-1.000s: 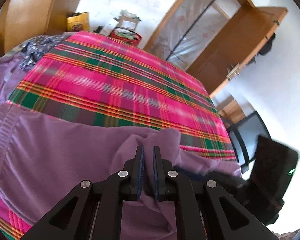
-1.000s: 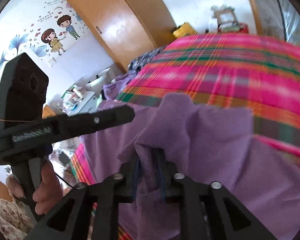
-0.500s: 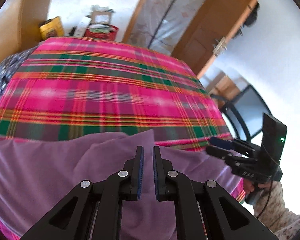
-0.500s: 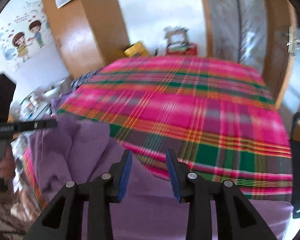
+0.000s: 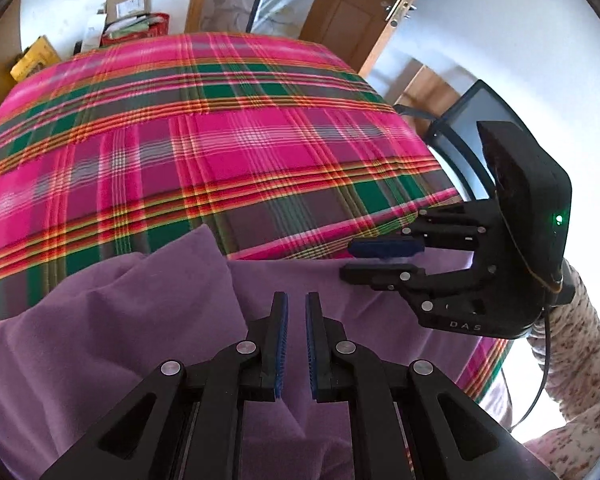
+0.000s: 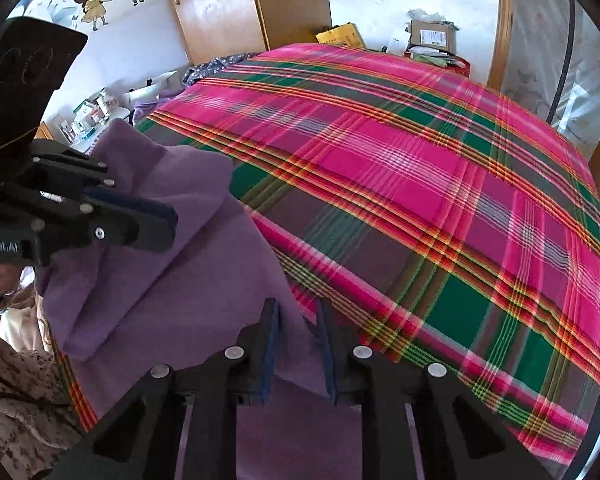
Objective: Fold clothes
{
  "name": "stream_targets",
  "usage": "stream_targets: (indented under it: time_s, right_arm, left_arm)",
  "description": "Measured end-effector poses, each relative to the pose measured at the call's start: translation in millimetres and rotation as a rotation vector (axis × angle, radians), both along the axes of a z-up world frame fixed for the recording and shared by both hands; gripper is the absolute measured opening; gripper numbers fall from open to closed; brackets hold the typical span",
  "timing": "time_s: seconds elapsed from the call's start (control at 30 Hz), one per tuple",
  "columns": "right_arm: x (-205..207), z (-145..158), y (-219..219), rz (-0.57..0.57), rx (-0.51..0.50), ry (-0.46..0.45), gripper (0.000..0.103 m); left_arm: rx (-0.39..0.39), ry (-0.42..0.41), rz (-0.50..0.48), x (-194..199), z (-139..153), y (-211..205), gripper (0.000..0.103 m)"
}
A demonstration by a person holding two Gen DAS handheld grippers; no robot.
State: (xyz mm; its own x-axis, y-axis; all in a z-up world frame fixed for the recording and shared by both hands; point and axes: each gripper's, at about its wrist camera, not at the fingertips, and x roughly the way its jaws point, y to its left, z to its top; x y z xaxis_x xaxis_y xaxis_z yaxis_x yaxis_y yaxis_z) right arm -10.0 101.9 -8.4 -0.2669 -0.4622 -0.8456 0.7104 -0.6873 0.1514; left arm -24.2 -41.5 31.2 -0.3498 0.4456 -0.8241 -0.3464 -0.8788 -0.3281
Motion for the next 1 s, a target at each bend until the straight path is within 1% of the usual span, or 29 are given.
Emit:
stream_targets:
  time_s: [0.07, 0.1, 0.13, 0.2, 0.3, 0.47, 0.5, 0.6, 0.7, 0.77, 0.83, 0.9, 1.0]
  right_arm:
    - [-5, -3, 1, 0.008, -0.007, -0.027, 0.021]
    - [-7, -4, 1, 0.020, -0.012, -0.035, 0.017]
    - [-8, -4, 0, 0.029, -0.016, -0.042, 0.003]
    - [-9, 0, 2, 0.026, -0.036, -0.038, 0.003]
    - [-19, 3, 5, -0.014, -0.038, -0.025, 0.002]
    - [-23, -8, -4, -0.021, -0.009, -0.019, 0.003]
    - [-23, -8, -3, -0.027, -0.008, -0.017, 0.004]
    - [-23, -8, 2, -0.056, 0.001, -0.014, 0.015]
    - [-17, 7, 24, -0.108, -0.028, 0.024, 0.016]
    - [-14, 19, 50, -0.178, -0.055, 0.056, 0.019]
    - [-10, 28, 85, -0.259, -0.066, 0.079, 0.026]
    - [-3, 31, 121, -0.339, -0.040, 0.096, 0.031]
    - [7, 31, 165, -0.412, 0.020, 0.110, 0.033]
  left_arm:
    - [0.002, -0.011, 0.007, -3, -2, 0, 0.009]
    - [0.003, -0.017, 0.009, -4, -4, -1, 0.009]
    - [0.001, -0.022, 0.009, -6, -6, 0, 0.009]
    - [-0.005, -0.031, 0.008, -8, -9, 1, 0.009]
    - [-0.015, -0.043, 0.003, -12, -12, 5, 0.009]
    - [-0.028, -0.065, -0.008, -14, -18, 12, 0.009]
    - [-0.035, -0.068, -0.012, -15, -20, 14, 0.009]
    - [-0.051, -0.073, -0.022, -16, -23, 18, 0.009]
    - [-0.063, -0.083, -0.014, -19, -28, 22, 0.009]
    - [-0.060, -0.086, -0.009, -20, -28, 23, 0.009]
    - [-0.063, -0.083, -0.021, -20, -27, 28, 0.009]
    - [-0.075, -0.082, -0.031, -20, -27, 33, 0.009]
    - [-0.084, -0.088, -0.041, -20, -28, 38, 0.009]
